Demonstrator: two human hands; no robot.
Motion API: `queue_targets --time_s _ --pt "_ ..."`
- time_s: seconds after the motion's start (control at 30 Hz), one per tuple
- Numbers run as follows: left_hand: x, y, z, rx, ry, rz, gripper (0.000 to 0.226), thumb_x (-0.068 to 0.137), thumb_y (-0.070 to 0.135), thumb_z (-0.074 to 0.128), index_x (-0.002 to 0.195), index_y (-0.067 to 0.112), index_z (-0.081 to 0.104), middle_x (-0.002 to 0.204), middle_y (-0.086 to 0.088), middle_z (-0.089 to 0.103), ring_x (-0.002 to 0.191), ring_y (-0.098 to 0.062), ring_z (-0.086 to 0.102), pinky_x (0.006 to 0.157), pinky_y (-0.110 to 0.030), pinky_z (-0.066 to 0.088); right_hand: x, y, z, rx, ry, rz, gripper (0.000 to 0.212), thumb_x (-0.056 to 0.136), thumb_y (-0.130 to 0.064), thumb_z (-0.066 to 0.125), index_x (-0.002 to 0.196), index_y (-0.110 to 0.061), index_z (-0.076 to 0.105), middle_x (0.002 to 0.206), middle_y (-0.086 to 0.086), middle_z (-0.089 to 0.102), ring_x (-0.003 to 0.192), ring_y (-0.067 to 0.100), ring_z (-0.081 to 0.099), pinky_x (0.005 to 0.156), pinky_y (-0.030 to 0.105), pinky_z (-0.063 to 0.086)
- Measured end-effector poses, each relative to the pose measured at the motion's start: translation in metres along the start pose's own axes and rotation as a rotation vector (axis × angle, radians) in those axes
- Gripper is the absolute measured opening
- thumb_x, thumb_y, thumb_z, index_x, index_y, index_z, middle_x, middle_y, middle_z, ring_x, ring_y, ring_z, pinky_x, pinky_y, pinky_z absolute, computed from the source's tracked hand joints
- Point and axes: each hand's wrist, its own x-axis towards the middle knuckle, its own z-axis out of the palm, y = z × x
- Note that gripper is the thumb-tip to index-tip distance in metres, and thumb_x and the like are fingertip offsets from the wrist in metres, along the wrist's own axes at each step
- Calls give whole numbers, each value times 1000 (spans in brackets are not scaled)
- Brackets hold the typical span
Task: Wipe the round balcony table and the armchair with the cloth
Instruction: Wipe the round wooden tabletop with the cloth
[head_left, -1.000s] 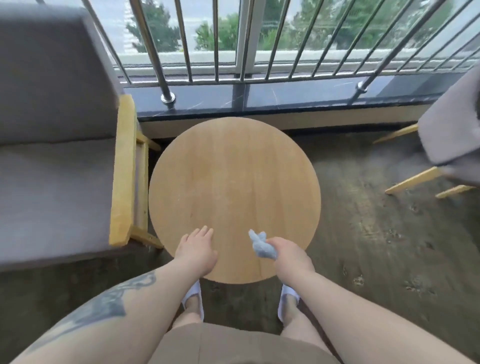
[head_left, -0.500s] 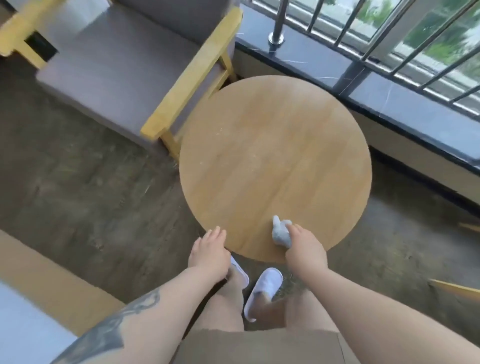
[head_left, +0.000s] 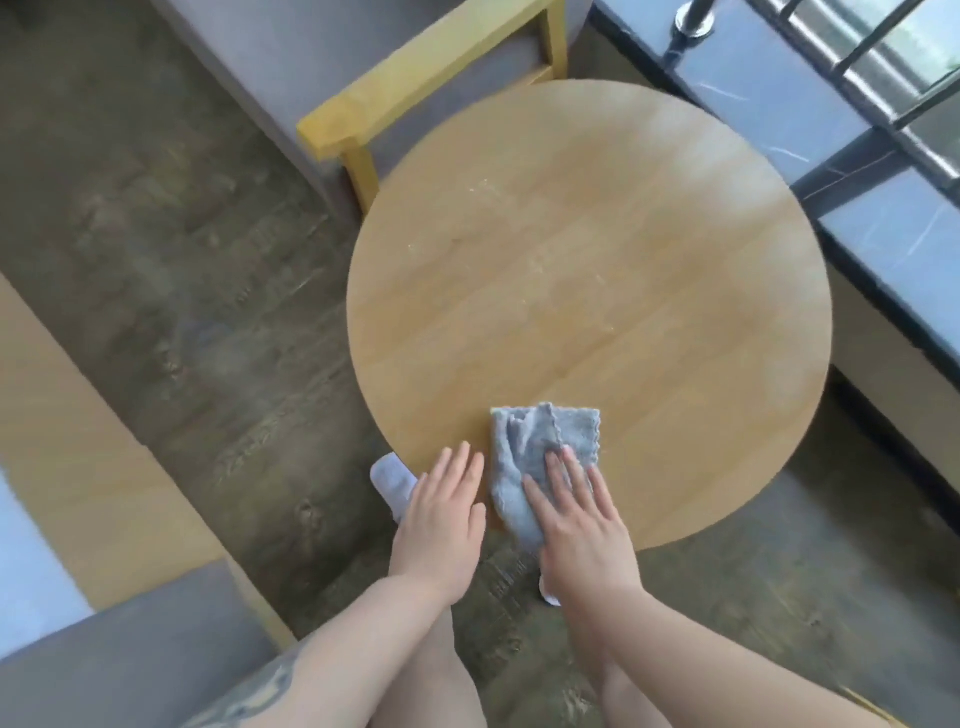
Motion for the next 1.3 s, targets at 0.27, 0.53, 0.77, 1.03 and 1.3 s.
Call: queue_targets --time_s 0.27,0.53,0.77,1.03,1.3 --pt "15 14 42 -80 160 43 56 93 40 6 149 33 3 156 19 -4 144 1 -8 118 -23 -2 18 -18 30 235 144 -41 63 97 -41 27 152 -12 18 159 5 14 147 24 10 115 42 16" --pt "13 16 71 -6 116 290 58 98 36 27 153 21 13 160 6 7 147 -8 -2 119 -30 -1 -20 49 61 84 192 -89 69 85 -36 43 151 -24 26 158 -9 19 147 13 11 116 41 17" --pt "34 39 87 -121 304 168 56 100 35 21 153 17 17 160 5 12 148 -10 1 120 -35 1 -22 17 81 128 249 81 63 93 -48 33 152 -33 16 160 -1 8 148 21 7 117 43 11" --pt "46 65 119 127 469 -97 61 94 27 28 153 17 19 159 1 13 147 -19 12 117 -43 7 -6 58 66 208 343 371 64 94 -47 31 153 -28 16 160 5 12 148 25 6 118 44 4" --pt "59 102 139 114 598 -429 60 99 38 22 153 14 13 160 -5 13 147 -23 13 116 -46 7 -8 137 51 161 326 371 70 91 -39 37 153 -25 7 161 5 8 148 24 1 118 41 -1"
